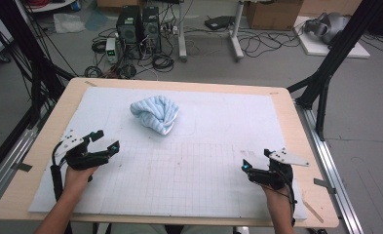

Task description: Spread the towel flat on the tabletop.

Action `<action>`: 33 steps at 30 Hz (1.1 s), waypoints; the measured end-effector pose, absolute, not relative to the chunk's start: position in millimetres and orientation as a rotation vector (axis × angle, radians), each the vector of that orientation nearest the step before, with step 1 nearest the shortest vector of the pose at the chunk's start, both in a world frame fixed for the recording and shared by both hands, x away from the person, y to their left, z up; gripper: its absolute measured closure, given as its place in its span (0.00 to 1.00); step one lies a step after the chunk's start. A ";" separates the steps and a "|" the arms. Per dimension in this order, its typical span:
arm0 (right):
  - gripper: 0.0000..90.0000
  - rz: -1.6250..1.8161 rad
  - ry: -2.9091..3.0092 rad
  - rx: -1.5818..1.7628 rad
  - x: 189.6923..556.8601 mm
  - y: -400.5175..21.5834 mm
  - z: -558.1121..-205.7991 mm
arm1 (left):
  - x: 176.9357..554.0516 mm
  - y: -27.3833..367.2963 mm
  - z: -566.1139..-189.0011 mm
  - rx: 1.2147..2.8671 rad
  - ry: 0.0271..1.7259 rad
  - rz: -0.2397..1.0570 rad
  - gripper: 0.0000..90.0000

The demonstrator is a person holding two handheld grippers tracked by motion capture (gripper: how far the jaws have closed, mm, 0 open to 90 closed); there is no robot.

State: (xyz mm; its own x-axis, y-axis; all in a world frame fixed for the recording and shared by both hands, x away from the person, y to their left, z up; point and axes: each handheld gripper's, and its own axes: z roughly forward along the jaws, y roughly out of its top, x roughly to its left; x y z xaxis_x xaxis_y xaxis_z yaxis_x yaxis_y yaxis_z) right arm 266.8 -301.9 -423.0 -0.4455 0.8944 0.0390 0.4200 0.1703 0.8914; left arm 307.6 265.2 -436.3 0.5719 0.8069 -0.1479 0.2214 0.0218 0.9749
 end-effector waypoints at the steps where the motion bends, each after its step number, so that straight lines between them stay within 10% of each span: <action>1: 0.10 1.230 1.947 1.237 267.1 -302.4 -423.1 | 308.0 265.6 -436.4 1.515 0.911 0.571 0.18; 33: 0.11 1.293 2.042 1.195 268.7 -290.7 -425.1 | 315.0 262.3 -431.9 1.557 0.909 0.556 0.18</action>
